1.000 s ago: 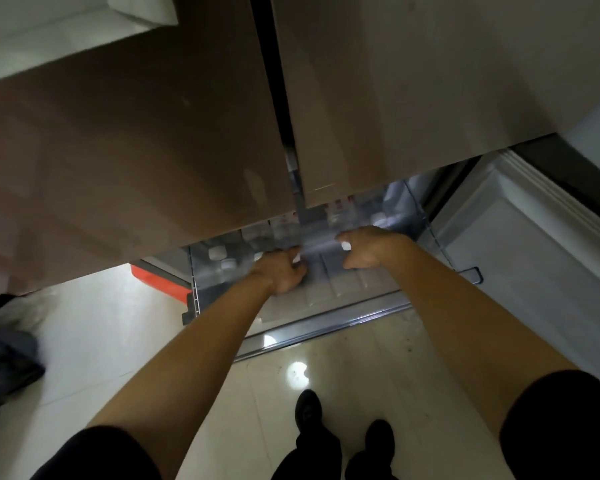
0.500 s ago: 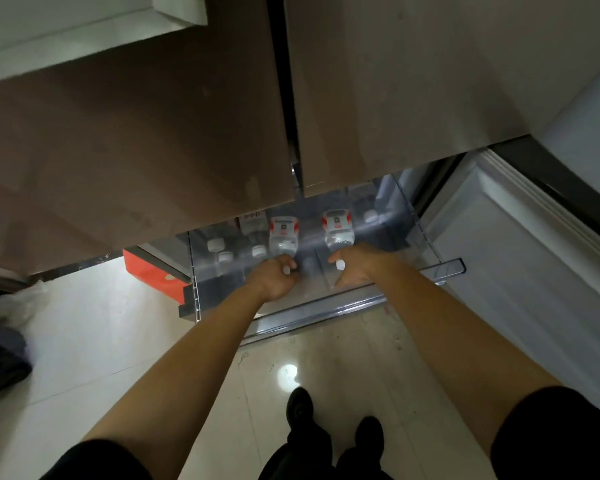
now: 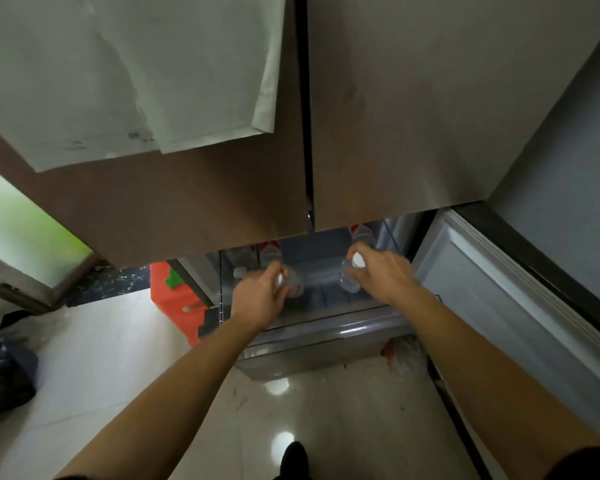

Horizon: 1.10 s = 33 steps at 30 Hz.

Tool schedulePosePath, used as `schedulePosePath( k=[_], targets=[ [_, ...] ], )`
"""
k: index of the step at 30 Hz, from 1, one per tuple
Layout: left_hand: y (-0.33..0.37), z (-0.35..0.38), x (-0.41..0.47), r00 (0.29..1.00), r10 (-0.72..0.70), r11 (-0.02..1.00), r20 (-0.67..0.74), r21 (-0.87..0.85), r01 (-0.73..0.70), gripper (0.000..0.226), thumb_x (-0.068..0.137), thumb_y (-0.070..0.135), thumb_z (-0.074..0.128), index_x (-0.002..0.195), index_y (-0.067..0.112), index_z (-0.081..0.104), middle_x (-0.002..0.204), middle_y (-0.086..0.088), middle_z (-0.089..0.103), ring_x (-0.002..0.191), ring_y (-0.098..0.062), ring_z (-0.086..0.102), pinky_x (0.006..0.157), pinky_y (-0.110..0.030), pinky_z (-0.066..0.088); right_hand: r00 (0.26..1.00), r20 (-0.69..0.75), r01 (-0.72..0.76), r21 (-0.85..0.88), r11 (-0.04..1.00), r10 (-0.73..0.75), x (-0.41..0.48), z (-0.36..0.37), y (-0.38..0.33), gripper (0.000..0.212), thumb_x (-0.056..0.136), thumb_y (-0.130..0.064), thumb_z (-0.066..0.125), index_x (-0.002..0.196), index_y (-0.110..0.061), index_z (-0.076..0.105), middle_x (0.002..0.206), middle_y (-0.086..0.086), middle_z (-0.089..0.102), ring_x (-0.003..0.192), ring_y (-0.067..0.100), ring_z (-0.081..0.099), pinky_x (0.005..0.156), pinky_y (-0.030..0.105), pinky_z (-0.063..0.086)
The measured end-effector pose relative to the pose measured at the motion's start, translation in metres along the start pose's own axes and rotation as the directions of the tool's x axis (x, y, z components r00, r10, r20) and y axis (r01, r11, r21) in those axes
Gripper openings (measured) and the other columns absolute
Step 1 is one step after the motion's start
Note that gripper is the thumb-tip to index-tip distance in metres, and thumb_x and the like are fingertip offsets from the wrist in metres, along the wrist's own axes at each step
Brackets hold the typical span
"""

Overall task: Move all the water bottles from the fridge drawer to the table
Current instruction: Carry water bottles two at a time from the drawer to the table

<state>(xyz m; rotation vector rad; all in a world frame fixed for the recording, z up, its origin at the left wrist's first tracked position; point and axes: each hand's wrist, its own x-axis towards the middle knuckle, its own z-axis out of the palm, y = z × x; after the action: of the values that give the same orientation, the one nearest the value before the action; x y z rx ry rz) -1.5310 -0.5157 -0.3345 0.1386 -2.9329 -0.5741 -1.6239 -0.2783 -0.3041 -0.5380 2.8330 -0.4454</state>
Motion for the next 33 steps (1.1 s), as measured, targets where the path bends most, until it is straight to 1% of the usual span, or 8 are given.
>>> schedulePosePath(
  k=[4, 8, 10, 15, 18, 24, 29, 33],
  targets=[
    [0.004, -0.008, 0.0, 0.993, -0.117, 0.989, 0.012, -0.091, 0.117, 0.029, 0.088, 0.039, 0.069, 0.111, 0.025, 0.058, 0.093, -0.005, 0.07, 0.088, -0.03, 0.065, 0.066, -0.031, 0.044, 0.996, 0.018, -0.088, 0.09, 0.992, 0.086, -0.004, 0.0, 0.006, 0.022, 0.095, -0.051, 0.053, 0.111, -0.036, 0.049, 0.104, 0.003, 0.067, 0.084, 0.023, 0.057, 0.074, 0.033, 0.046],
    [0.003, -0.004, 0.01, 0.949, -0.31, 0.901, 0.062, -0.3, 0.314, 0.033, 0.085, 0.037, 0.071, 0.114, 0.022, 0.062, 0.1, -0.003, 0.071, 0.095, -0.028, 0.065, 0.075, -0.034, 0.05, 0.973, 0.02, -0.226, 0.309, 0.924, 0.232, -0.002, 0.008, 0.013, 0.048, 0.087, -0.056, 0.064, 0.123, -0.026, 0.055, 0.117, 0.007, 0.067, 0.102, 0.029, 0.062, 0.083, 0.037, 0.052],
    [0.002, 0.004, 0.012, 0.951, -0.296, 0.905, 0.093, -0.291, 0.31, 0.037, 0.085, 0.039, 0.071, 0.116, 0.021, 0.061, 0.102, -0.004, 0.068, 0.096, -0.028, 0.064, 0.075, -0.034, 0.049, 0.966, 0.017, -0.249, 0.325, 0.912, 0.257, -0.003, 0.012, 0.012, 0.057, 0.084, -0.058, 0.067, 0.127, -0.022, 0.056, 0.118, 0.007, 0.067, 0.104, 0.029, 0.063, 0.082, 0.035, 0.052],
    [0.008, 0.033, 0.014, 0.934, -0.28, 0.887, 0.22, -0.314, 0.34, 0.081, 0.074, 0.04, 0.083, 0.14, 0.03, 0.037, 0.137, -0.014, 0.033, 0.128, -0.035, 0.038, 0.11, -0.045, 0.038, 0.95, -0.038, -0.286, 0.277, 0.917, 0.308, -0.008, 0.036, 0.006, 0.086, 0.068, -0.056, 0.083, 0.137, -0.027, 0.041, 0.128, 0.009, 0.054, 0.115, 0.031, 0.057, 0.089, 0.04, 0.052],
    [0.014, 0.048, 0.015, 0.935, -0.271, 0.854, 0.231, -0.39, 0.344, 0.088, 0.074, 0.034, 0.084, 0.142, 0.024, 0.029, 0.144, -0.013, 0.036, 0.13, -0.034, 0.043, 0.107, -0.044, 0.041, 0.934, -0.018, -0.33, 0.332, 0.884, 0.356, -0.007, 0.053, 0.014, 0.102, 0.063, -0.05, 0.088, 0.144, -0.029, 0.03, 0.141, 0.011, 0.03, 0.128, 0.034, 0.044, 0.102, 0.047, 0.047],
    [0.006, 0.056, 0.022, 0.956, -0.255, 0.87, 0.141, -0.397, 0.291, 0.077, 0.084, 0.035, 0.075, 0.144, 0.018, 0.03, 0.144, -0.015, 0.041, 0.125, -0.036, 0.05, 0.101, -0.043, 0.045, 0.954, 0.019, -0.25, 0.595, 0.763, 0.298, 0.003, 0.061, 0.011, 0.083, 0.075, -0.027, 0.086, 0.14, -0.021, 0.034, 0.132, 0.005, 0.056, 0.121, 0.028, 0.056, 0.101, 0.044, 0.048],
    [-0.001, 0.037, 0.015, 0.973, -0.204, 0.891, 0.106, -0.392, 0.229, 0.075, 0.085, 0.033, 0.075, 0.144, 0.014, 0.033, 0.14, -0.017, 0.045, 0.118, -0.036, 0.055, 0.097, -0.041, 0.047, 0.964, -0.053, -0.188, 0.56, 0.807, 0.261, -0.006, 0.057, -0.003, 0.07, 0.079, -0.028, 0.082, 0.136, -0.025, 0.042, 0.129, 0.002, 0.059, 0.119, 0.023, 0.057, 0.09, 0.029, 0.043],
    [0.0, 0.015, -0.005, 0.995, -0.1, 0.938, 0.01, -0.332, 0.097, 0.068, 0.084, 0.03, 0.076, 0.139, 0.017, 0.037, 0.131, -0.015, 0.05, 0.111, -0.033, 0.057, 0.088, -0.038, 0.047, 0.972, -0.15, -0.053, 0.602, 0.797, 0.178, -0.022, 0.048, -0.011, 0.068, 0.075, -0.027, 0.085, 0.13, -0.037, 0.046, 0.126, -0.005, 0.06, 0.118, 0.018, 0.057, 0.097, 0.035, 0.05]
  ],
)
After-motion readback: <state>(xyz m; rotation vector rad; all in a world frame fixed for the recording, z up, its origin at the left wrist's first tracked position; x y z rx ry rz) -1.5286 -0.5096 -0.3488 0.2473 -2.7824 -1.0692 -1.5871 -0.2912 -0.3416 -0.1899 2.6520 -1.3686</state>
